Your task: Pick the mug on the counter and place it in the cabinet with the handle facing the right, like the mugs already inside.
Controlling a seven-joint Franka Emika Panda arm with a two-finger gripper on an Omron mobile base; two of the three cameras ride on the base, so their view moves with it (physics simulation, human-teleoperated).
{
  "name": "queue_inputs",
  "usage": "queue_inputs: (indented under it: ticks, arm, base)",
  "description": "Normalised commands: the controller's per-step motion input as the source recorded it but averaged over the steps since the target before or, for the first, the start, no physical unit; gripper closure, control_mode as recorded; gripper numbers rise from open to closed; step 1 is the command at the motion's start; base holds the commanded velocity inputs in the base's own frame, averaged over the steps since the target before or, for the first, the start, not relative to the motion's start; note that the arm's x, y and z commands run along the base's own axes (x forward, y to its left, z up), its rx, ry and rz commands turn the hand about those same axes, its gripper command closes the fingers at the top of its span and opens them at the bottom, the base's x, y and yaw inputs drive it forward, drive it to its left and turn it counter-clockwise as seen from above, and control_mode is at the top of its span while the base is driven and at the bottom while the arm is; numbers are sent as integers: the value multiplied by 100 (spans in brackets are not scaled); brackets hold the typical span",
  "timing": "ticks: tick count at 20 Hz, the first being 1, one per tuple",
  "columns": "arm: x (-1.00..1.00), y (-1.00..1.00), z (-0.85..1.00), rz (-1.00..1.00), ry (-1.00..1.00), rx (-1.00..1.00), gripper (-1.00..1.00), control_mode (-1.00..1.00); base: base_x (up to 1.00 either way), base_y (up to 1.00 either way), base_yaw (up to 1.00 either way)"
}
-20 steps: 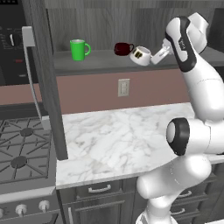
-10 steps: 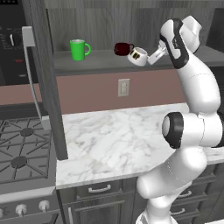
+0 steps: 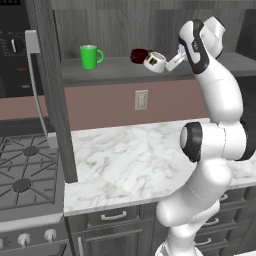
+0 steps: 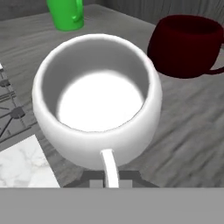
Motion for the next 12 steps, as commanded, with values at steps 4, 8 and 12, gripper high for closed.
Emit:
queue_inputs:
  ticks: [4,8,12]
  arm:
    - [24,0,0,0,0,0,100,-100]
    - [23,0,-2,2,0,0,100,-100]
    - [16,0,-4,9,0,0,100,-100]
  base:
    - [0,0,0]
    - [0,0,0]
    - [0,0,0]
